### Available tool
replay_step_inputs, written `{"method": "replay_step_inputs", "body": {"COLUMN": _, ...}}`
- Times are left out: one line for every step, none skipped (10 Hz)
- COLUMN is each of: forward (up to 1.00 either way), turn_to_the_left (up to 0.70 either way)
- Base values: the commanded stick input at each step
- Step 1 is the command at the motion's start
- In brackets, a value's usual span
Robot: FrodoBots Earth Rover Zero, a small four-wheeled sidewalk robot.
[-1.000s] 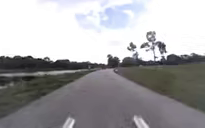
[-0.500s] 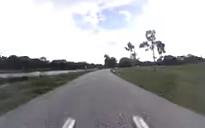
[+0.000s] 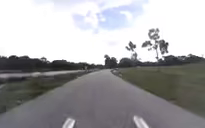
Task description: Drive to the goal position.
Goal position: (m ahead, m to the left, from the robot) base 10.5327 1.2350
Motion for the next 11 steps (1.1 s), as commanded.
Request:
{"method": "replay_step_inputs", "body": {"forward": 0.85, "turn_to_the_left": 0.00}}
{"method": "replay_step_inputs", "body": {"forward": 0.85, "turn_to_the_left": 0.00}}
{"method": "replay_step_inputs", "body": {"forward": 0.85, "turn_to_the_left": 0.00}}
{"method": "replay_step_inputs", "body": {"forward": 0.85, "turn_to_the_left": 0.00}}
{"method": "replay_step_inputs", "body": {"forward": 0.85, "turn_to_the_left": 0.00}}
{"method": "replay_step_inputs", "body": {"forward": 0.85, "turn_to_the_left": 0.00}}
{"method": "replay_step_inputs", "body": {"forward": 0.85, "turn_to_the_left": 0.00}}
{"method": "replay_step_inputs", "body": {"forward": 0.85, "turn_to_the_left": 0.00}}
{"method": "replay_step_inputs", "body": {"forward": 0.85, "turn_to_the_left": 0.00}}
{"method": "replay_step_inputs", "body": {"forward": 0.85, "turn_to_the_left": 0.00}}
{"method": "replay_step_inputs", "body": {"forward": 0.85, "turn_to_the_left": 0.00}}
